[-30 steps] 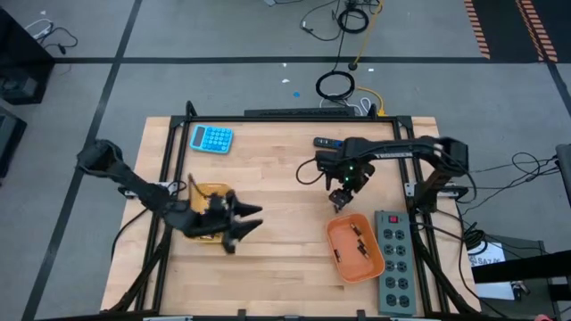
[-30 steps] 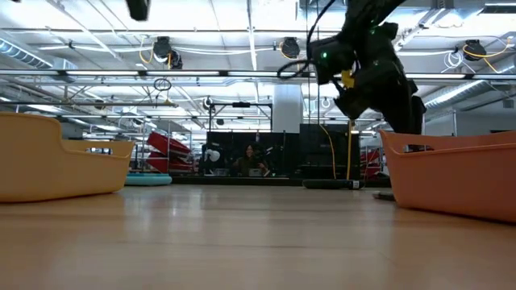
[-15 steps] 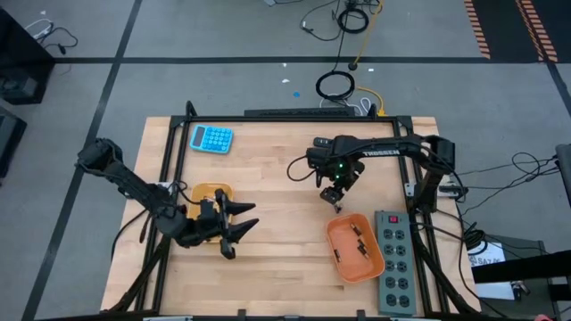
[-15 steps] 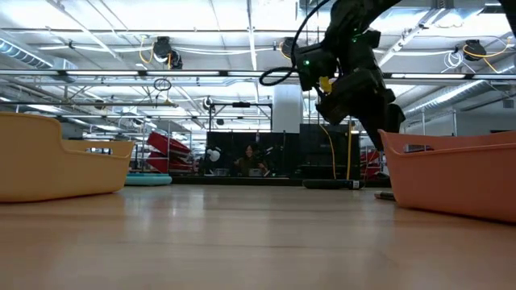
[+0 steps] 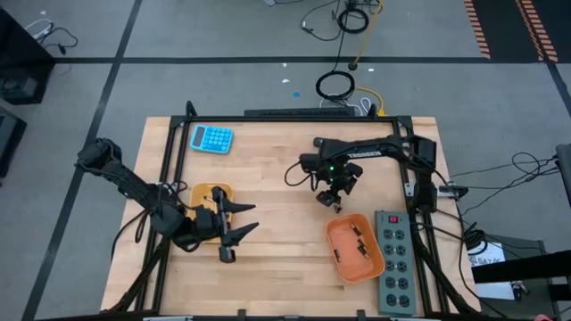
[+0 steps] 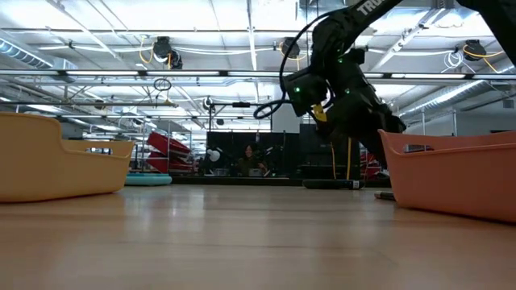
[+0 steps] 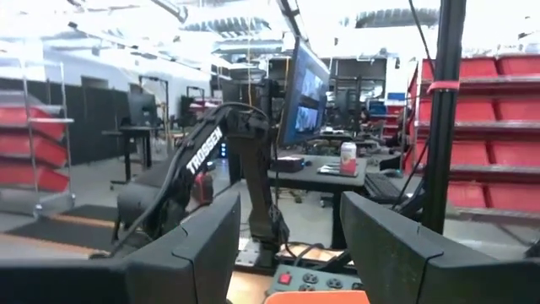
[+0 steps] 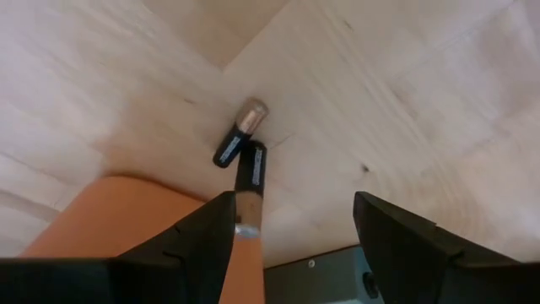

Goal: Sort batteries
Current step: Put the black battery into the orange bin

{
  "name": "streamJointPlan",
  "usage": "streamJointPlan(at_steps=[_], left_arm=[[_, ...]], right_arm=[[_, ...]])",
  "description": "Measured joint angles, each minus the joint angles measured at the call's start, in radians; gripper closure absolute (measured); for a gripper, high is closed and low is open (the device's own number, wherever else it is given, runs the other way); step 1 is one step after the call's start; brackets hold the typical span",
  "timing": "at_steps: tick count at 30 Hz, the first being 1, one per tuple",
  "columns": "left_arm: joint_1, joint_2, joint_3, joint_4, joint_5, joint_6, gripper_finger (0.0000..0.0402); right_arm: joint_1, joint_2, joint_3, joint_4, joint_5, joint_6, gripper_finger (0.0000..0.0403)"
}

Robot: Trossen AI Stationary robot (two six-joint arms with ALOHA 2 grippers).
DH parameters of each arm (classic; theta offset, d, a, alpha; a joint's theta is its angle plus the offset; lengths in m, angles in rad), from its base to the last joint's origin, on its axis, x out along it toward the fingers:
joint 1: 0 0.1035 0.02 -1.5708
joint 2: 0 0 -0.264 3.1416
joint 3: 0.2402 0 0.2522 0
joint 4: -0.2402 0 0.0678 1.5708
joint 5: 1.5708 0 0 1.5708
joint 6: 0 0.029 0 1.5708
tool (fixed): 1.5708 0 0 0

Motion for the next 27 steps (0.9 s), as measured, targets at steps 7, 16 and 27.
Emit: streamJointPlan(at_steps=[7, 16, 27], left_arm=[[0.0, -0.021, 0.0, -0.081, -0.065, 0.072, 0.0188], [0.0, -0.127, 0.0, -0.429, -0.094, -0.108, 0.0188], [0.0, -0.126, -0.001, -0.421, -0.091, -0.124, 0.0188]], right_arm=[[0.0, 0.026, 0.0, 0.004, -0.001, 0.0, 0.017], [-0.003, 0.027, 0.0, 0.001, -0.055, 0.018, 0.017], [-0.003, 0.027, 0.0, 0.008, -0.056, 0.062, 0.017]])
